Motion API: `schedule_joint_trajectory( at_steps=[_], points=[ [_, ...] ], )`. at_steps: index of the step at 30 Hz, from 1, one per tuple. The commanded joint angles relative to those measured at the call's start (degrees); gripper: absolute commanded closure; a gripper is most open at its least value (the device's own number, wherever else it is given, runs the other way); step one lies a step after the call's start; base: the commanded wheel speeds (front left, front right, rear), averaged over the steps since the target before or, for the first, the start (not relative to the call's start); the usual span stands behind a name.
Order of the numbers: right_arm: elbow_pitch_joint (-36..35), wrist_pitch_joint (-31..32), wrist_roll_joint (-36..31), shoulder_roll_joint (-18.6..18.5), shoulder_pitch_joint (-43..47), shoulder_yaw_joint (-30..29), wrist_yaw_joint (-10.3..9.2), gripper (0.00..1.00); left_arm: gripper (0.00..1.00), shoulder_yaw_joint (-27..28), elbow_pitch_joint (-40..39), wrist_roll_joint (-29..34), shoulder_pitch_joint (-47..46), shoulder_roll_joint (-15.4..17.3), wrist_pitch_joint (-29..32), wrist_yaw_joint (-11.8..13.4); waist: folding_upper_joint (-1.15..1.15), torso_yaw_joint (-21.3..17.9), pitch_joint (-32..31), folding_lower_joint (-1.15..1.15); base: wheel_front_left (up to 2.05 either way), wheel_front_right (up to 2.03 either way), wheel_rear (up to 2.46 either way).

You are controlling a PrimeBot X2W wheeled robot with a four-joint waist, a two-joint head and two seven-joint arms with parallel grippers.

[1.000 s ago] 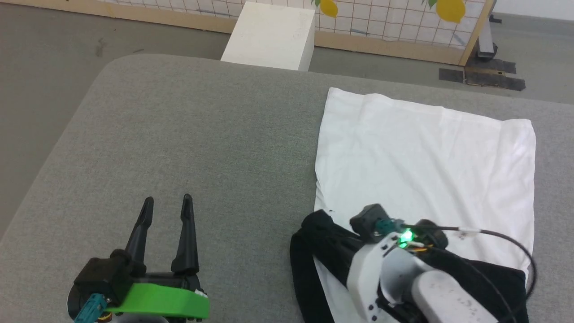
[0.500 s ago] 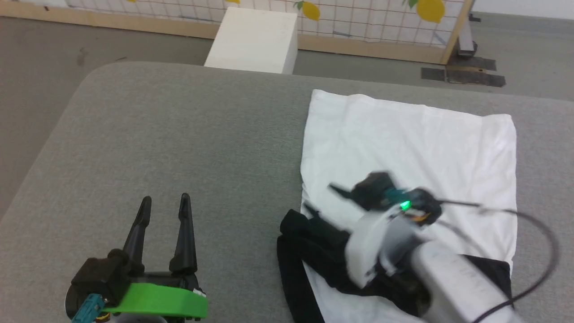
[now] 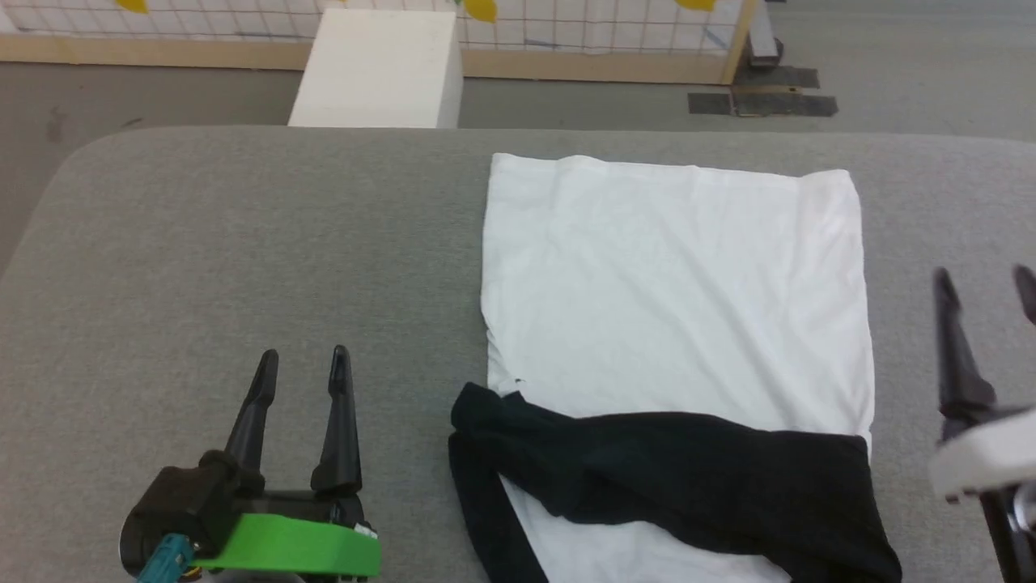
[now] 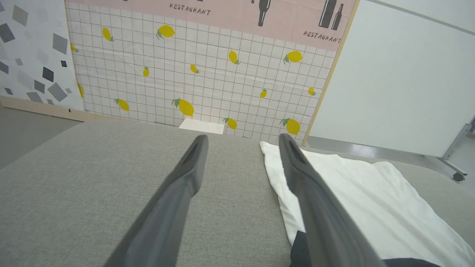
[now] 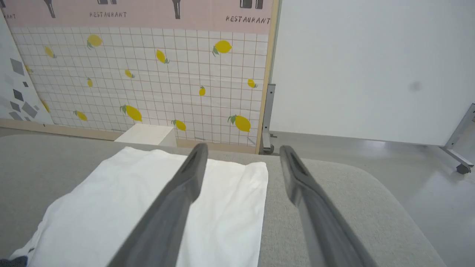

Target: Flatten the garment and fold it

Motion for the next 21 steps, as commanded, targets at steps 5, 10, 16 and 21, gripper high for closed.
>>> schedule_joint_trajectory(
  at_steps=[5, 10, 16, 21],
  points=[
    [-2.5, -3.1, -2.6, 3.2, 6.7, -4.3, -0.09, 0.0, 0.0, -1.1, 1.2, 2.7, -0.6, 1.3, 0.1, 0.4, 0.0, -2.6, 1.9, 0.0, 0.0, 0.0, 0.0],
    [-1.7, -4.3, 0.0, 3.5, 8.2, -4.0, -0.09, 0.0, 0.0, -1.5, 1.9, 3.6, -1.5, 1.4, 0.2, 0.7, 0.0, -3.9, 2.7, 0.0, 0.0, 0.0, 0.0],
    [-3.0, -5.0, 0.6, 3.5, 6.0, -3.6, -0.09, 0.0, 0.0, -0.6, 0.0, 4.4, -12.5, 4.0, 4.8, -1.9, 0.0, -4.4, 7.3, 0.0, 0.0, 0.0, 0.0],
    [-4.9, -4.7, 0.3, 3.5, 3.0, -1.9, -0.09, 0.0, 0.0, -0.9, 2.2, 4.5, -31.0, 7.9, 14.4, -7.9, 0.0, -5.2, 13.7, 0.0, 0.0, 0.0, 0.0]
  ],
)
